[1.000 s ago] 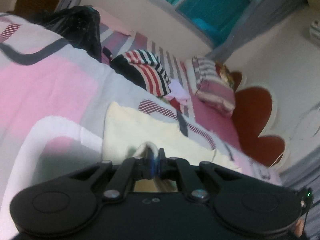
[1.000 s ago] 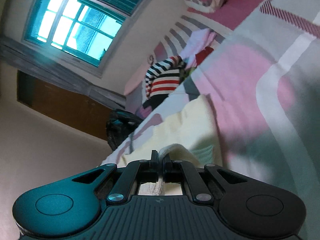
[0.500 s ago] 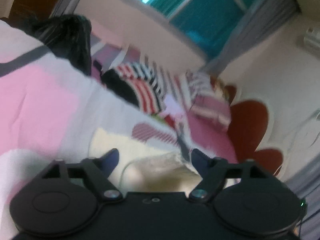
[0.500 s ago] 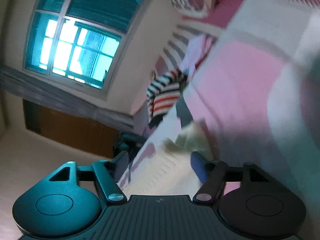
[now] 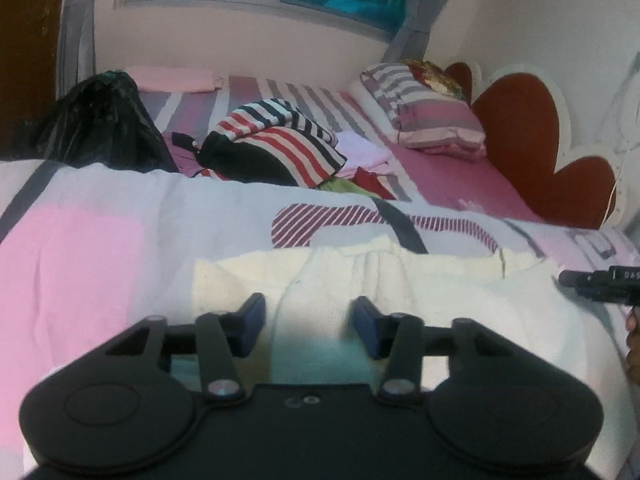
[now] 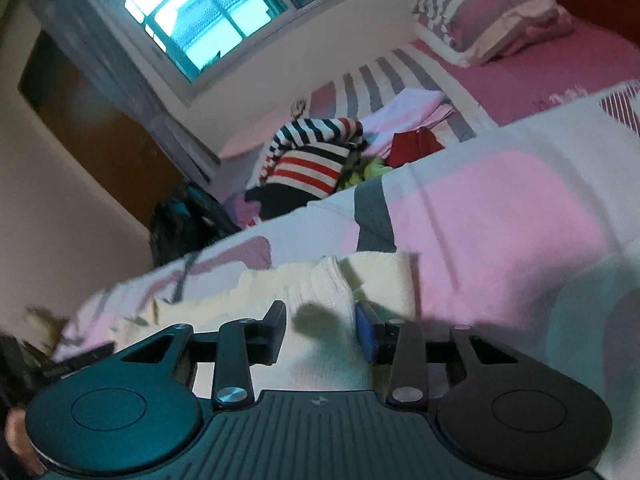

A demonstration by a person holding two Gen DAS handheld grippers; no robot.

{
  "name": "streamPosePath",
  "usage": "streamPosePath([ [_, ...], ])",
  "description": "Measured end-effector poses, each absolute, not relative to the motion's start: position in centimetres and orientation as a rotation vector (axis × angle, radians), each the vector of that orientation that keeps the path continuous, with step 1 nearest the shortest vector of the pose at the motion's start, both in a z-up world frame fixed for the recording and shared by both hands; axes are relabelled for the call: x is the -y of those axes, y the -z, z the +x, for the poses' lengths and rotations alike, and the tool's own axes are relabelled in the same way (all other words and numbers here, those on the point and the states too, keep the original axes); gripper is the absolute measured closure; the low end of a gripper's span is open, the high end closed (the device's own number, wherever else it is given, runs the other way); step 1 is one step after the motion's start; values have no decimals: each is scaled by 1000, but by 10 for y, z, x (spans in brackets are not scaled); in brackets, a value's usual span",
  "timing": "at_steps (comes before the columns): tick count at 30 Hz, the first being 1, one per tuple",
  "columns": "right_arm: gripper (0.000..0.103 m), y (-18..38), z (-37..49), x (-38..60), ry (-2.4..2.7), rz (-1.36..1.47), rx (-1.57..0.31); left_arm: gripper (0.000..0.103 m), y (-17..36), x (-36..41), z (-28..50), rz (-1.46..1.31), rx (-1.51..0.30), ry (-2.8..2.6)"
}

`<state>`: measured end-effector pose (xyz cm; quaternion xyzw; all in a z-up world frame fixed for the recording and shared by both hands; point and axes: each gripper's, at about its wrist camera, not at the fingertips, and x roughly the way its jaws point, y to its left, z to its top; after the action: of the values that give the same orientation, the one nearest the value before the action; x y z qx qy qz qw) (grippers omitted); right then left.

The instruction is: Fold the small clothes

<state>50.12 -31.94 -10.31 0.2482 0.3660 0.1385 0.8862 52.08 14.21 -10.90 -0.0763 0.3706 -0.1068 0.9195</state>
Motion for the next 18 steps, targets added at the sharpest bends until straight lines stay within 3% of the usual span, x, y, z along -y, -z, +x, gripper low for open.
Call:
streamPosePath([
  [1,66,102,500,314,-286,475,-760,70,108,-141,520,-153,-761,215],
  [3,85,102,505,301,-285,401,-767,90,108,-144,520,-187,-759,228],
  [6,92,104,504,292,-278,336,-771,99,109,-148,518,-216,-748,230],
  [8,94,107,504,292,-277,326,-767,99,109,-150,518,-224,-742,232],
  [10,94,108,506,293,-279,329,-767,90,109,-150,519,-215,-748,215],
  [12,94,107,506,295,-282,329,-768,70,107,-149,518,-213,-730,200],
  [14,94,105,506,296,-286,318,-762,60,104,-146,517,-184,-711,186],
  [18,93,103,502,292,-259,267,-747,69,108,-142,525,-159,-746,192],
])
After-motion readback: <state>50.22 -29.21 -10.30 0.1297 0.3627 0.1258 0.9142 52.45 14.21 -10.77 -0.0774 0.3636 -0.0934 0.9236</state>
